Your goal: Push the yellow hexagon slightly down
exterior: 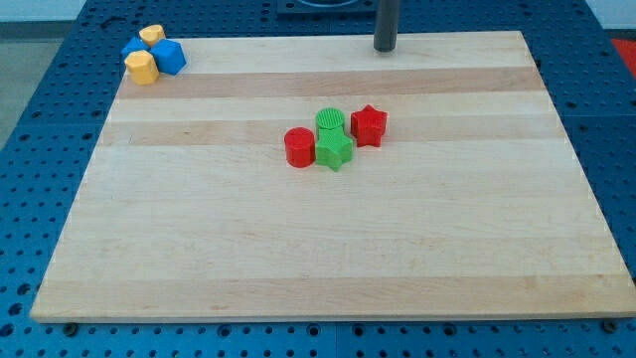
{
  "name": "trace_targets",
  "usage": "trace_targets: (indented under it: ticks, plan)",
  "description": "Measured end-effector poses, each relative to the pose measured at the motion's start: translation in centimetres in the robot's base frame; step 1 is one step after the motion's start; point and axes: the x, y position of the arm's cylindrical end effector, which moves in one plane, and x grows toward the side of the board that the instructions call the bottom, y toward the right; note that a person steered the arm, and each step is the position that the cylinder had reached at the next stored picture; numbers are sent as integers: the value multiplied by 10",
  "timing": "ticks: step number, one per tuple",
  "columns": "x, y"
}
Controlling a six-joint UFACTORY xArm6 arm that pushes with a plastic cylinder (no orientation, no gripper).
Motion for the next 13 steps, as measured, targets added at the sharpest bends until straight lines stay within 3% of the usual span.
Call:
trace_targets:
  ticks: [3,5,7,8,11,13]
  plan:
    - [-22,-67]
    - [49,-99]
    - [104,-178]
    - [111,-234]
    - [92,-384]
    - [73,-383]
